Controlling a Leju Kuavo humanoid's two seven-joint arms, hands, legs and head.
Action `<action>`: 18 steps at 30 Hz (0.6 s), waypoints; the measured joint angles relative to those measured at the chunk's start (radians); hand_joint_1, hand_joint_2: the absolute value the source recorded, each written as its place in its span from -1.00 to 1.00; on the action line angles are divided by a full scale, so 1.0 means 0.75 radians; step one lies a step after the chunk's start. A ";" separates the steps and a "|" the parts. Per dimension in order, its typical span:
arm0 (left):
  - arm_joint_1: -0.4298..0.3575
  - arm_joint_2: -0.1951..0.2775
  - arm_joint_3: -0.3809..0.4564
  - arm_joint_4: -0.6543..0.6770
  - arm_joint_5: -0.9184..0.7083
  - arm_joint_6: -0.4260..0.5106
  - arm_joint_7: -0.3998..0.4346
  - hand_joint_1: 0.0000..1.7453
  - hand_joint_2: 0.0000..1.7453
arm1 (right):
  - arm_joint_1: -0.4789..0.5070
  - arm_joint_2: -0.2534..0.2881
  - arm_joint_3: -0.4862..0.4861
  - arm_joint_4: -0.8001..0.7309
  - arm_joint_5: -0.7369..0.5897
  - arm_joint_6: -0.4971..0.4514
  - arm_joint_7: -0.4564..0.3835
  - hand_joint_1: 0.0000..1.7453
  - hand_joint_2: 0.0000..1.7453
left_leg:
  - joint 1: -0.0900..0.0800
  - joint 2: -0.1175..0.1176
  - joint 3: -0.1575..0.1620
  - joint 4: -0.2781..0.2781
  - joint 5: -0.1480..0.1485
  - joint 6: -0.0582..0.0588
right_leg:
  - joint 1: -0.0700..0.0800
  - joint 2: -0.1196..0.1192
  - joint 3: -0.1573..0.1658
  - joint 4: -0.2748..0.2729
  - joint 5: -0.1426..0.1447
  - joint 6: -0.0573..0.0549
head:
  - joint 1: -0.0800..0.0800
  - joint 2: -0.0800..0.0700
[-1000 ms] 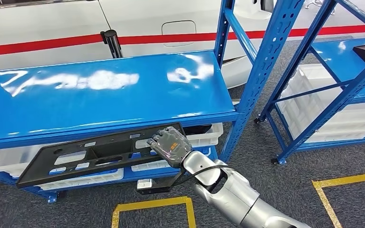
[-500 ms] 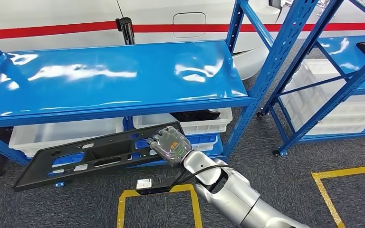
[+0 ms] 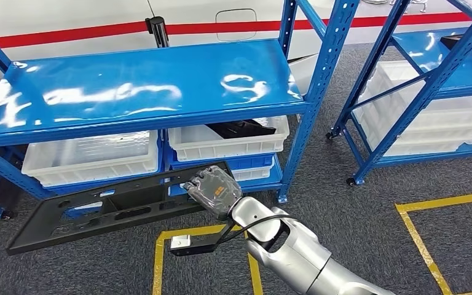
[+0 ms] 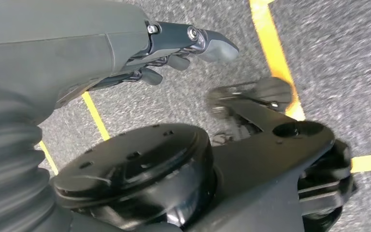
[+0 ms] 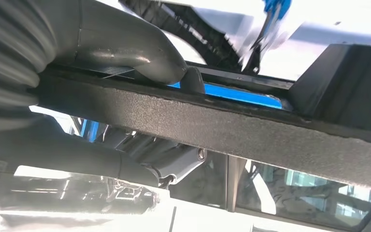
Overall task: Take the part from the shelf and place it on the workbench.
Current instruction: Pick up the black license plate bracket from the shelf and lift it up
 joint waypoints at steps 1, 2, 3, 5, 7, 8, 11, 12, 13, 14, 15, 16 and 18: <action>0.000 0.000 0.000 0.000 -0.001 0.001 0.001 -1.00 1.00 | 0.003 0.000 -0.002 0.000 0.000 0.000 0.001 0.84 1.00 | 0.004 0.000 0.031 -0.005 0.028 -0.004 | -0.002 -0.001 -0.024 0.008 0.012 0.005 | 0.000 0.000; -0.001 0.000 0.000 0.000 -0.002 0.003 0.001 -1.00 1.00 | 0.006 0.000 -0.004 0.000 0.000 0.000 0.001 0.84 1.00 | 0.009 0.001 0.085 -0.053 0.061 -0.008 | -0.005 -0.001 -0.047 0.018 0.022 0.012 | 0.000 0.000; -0.003 0.000 0.000 0.000 -0.003 0.006 0.002 -1.00 1.00 | 0.006 0.000 -0.006 0.000 -0.001 0.000 0.001 0.84 1.00 | 0.015 0.001 0.157 -0.136 0.078 -0.011 | -0.006 0.000 -0.069 0.030 0.031 0.019 | -0.001 0.000; -0.008 -0.001 0.000 0.000 -0.003 0.010 0.002 -1.00 1.00 | 0.007 0.000 -0.015 -0.001 -0.008 0.000 0.002 0.84 1.00 | 0.016 -0.005 0.284 -0.311 0.064 -0.010 | -0.002 0.000 -0.105 0.054 0.049 0.038 | -0.001 0.000; -0.011 -0.002 0.000 -0.001 -0.004 0.012 0.002 -1.00 1.00 | 0.009 0.001 -0.024 -0.001 -0.019 0.000 0.002 0.84 1.00 | 0.004 -0.011 0.317 -0.381 0.045 0.006 | 0.004 -0.001 -0.123 0.062 0.071 0.061 | 0.000 0.000; -0.011 -0.003 0.000 0.000 -0.004 0.012 0.002 -1.00 1.00 | 0.010 0.000 -0.026 -0.001 -0.024 0.000 0.002 0.84 1.00 | 0.001 -0.008 0.304 -0.384 0.055 0.023 | 0.006 -0.001 -0.130 0.060 0.083 0.074 | 0.000 0.000; -0.011 -0.005 0.001 0.001 -0.004 0.013 0.002 -1.00 1.00 | 0.014 -0.003 -0.032 -0.001 -0.051 0.003 -0.004 0.84 1.00 | -0.007 0.006 0.253 -0.393 0.108 0.077 | 0.003 0.002 -0.184 0.138 0.001 0.072 | 0.005 0.000; -0.012 -0.006 0.001 0.001 -0.004 0.013 0.001 -1.00 1.00 | 0.015 -0.004 -0.035 -0.001 -0.066 0.006 -0.010 0.84 1.00 | -0.010 0.009 0.233 -0.393 0.127 0.087 | -0.001 0.004 -0.209 0.216 -0.065 0.063 | 0.009 0.000; -0.012 -0.006 0.001 0.001 -0.004 0.013 0.001 -1.00 1.00 | 0.018 -0.004 -0.038 -0.001 -0.078 0.009 -0.017 0.84 1.00 | -0.011 0.010 0.211 -0.392 0.146 0.093 | -0.002 0.004 -0.232 0.307 -0.124 0.059 | 0.014 0.000; -0.012 -0.006 0.001 0.001 -0.004 0.013 0.001 -1.00 1.00 | 0.020 -0.005 -0.040 -0.001 -0.086 0.013 -0.021 0.84 1.00 | -0.013 0.011 0.187 -0.392 0.165 0.095 | -0.002 0.005 -0.245 0.395 -0.162 0.063 | 0.015 0.000; -0.012 -0.006 0.001 0.001 -0.005 0.012 0.000 -1.00 1.00 | 0.022 -0.006 -0.041 -0.001 -0.087 0.016 -0.023 0.84 1.00 | -0.015 0.013 0.163 -0.392 0.184 0.094 | -0.002 0.005 -0.240 0.452 -0.169 0.073 | 0.015 0.000; -0.012 -0.006 0.001 0.001 -0.006 0.012 0.001 -1.00 1.00 | 0.023 -0.006 -0.041 -0.002 -0.081 0.018 -0.023 0.84 1.00 | -0.018 0.014 0.138 -0.391 0.204 0.093 | 0.000 0.006 -0.211 0.464 -0.152 0.085 | 0.015 0.000; -0.013 -0.006 0.001 0.001 -0.010 0.012 0.001 -1.00 1.00 | 0.023 -0.006 -0.041 -0.007 -0.057 0.017 -0.016 0.84 1.00 | -0.023 0.014 0.094 -0.390 0.245 0.088 | 0.005 0.007 -0.083 0.351 -0.106 0.091 | 0.015 0.000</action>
